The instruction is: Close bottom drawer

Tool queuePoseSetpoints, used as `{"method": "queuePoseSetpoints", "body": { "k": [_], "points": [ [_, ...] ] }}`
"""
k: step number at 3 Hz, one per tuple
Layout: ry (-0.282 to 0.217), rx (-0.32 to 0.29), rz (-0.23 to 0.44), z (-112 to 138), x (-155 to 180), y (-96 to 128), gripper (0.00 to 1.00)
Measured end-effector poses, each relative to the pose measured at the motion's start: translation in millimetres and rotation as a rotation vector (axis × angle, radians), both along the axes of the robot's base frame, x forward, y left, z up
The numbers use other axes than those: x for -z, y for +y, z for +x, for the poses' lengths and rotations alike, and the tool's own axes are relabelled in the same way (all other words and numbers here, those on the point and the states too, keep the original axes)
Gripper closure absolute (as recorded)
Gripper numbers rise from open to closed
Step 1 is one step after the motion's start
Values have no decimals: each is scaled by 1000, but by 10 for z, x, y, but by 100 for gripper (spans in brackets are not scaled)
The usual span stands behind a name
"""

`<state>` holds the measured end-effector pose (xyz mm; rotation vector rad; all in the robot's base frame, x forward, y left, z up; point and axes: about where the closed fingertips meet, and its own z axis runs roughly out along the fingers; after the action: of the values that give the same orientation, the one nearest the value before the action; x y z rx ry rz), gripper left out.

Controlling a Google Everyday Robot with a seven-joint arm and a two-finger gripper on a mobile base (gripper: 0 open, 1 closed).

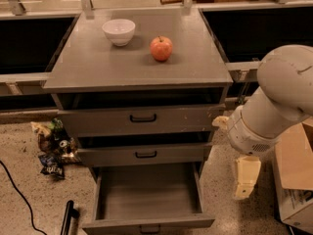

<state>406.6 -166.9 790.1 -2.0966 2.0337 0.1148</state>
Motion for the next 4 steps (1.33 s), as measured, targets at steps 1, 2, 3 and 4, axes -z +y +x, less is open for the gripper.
{"method": "queuePoseSetpoints", "body": {
  "k": [1,2,3,4],
  "points": [
    [0,0,0,0,2,1,0],
    [17,-51,61,-1,371,158,0],
    [82,-133,166,-48,1027,496,0],
    [149,-193,262,-126,1573,858,0]
  ]
}}
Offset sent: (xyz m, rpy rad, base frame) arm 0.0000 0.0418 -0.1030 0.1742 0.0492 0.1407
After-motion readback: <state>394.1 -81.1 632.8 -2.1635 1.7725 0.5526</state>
